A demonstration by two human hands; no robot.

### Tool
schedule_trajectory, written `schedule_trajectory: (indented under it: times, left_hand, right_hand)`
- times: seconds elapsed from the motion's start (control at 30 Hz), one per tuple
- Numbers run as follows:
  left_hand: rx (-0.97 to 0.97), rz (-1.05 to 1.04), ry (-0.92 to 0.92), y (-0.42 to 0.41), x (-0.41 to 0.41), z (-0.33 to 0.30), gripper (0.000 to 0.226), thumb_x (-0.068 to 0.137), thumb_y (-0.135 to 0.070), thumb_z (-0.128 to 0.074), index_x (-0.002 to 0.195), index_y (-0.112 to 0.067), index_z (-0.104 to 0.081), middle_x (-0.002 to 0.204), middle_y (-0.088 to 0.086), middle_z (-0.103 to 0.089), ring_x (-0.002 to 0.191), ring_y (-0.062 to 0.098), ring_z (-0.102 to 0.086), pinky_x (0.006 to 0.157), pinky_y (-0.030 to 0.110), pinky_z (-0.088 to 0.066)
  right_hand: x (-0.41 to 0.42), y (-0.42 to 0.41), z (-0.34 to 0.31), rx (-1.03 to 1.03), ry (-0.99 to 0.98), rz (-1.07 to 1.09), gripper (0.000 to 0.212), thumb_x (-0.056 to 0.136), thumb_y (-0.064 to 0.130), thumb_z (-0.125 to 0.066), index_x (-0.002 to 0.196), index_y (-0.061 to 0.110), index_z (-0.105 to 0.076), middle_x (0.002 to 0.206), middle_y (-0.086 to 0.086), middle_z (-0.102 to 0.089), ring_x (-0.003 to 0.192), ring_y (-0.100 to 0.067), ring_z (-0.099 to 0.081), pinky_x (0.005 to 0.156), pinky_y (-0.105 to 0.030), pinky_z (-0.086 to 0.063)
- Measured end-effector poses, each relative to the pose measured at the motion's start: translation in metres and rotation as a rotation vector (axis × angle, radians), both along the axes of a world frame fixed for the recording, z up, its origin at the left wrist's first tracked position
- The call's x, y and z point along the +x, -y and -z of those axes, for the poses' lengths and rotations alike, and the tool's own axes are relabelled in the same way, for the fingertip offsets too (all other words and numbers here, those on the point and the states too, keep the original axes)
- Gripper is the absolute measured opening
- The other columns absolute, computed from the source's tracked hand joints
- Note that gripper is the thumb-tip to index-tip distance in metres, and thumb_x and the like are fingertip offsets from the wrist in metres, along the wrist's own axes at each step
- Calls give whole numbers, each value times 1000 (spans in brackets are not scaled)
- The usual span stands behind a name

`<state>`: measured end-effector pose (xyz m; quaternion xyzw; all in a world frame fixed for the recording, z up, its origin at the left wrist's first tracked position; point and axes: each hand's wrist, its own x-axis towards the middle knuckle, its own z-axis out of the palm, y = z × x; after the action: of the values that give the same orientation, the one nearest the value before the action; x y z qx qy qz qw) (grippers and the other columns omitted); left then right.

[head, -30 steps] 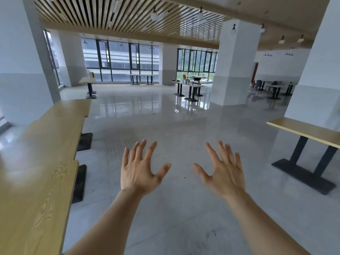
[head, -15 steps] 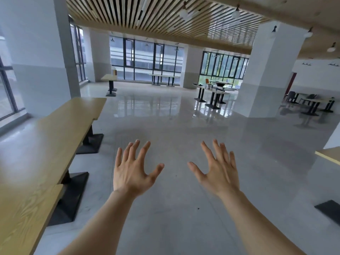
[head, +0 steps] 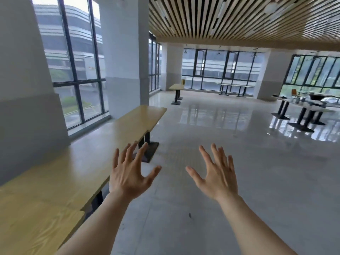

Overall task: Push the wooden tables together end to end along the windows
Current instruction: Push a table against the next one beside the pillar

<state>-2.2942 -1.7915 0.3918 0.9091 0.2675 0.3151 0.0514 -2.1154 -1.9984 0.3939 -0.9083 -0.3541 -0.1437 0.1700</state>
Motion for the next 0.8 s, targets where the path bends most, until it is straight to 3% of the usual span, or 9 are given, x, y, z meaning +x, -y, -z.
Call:
schedule_trajectory:
  times: [0.13,0.33,0.67,0.8]
  left_hand:
    - [-11,-158,-29,-57,10,2,95,83,-91,-16,161,-38,-23,171,3,-22,159,25,-14,130,50,1]
    - [-26,-429,-41,-139,-20,30,89,87,-88,-25,160,-38,-27,168,5,-29,157,26,-22,129,55,-3]
    - [-158,-887,-51,-221,-127,108,90,84,-89,-28,157,-36,-33,165,7,-34,154,30,-29,128,55,-8]
    - [-210,-1034,-78,-219,-160,137,92,84,-88,-27,158,-35,-32,167,8,-32,155,31,-26,128,55,-5]
  right_hand:
    - [42,-95,5,-44,-30,-203,94,85,94,-14,164,46,2,175,-1,13,161,-25,13,129,-53,6]
    - [47,-240,31,-101,-15,-486,99,78,99,-5,163,48,6,175,-1,14,160,-25,16,128,-57,7]
    - [-51,-428,86,-177,-25,-939,106,73,99,3,164,45,3,174,-3,15,160,-24,15,128,-54,10]
    - [-88,-469,119,-232,-43,-1085,98,83,96,-12,164,43,1,175,-3,13,161,-26,14,128,-56,9]
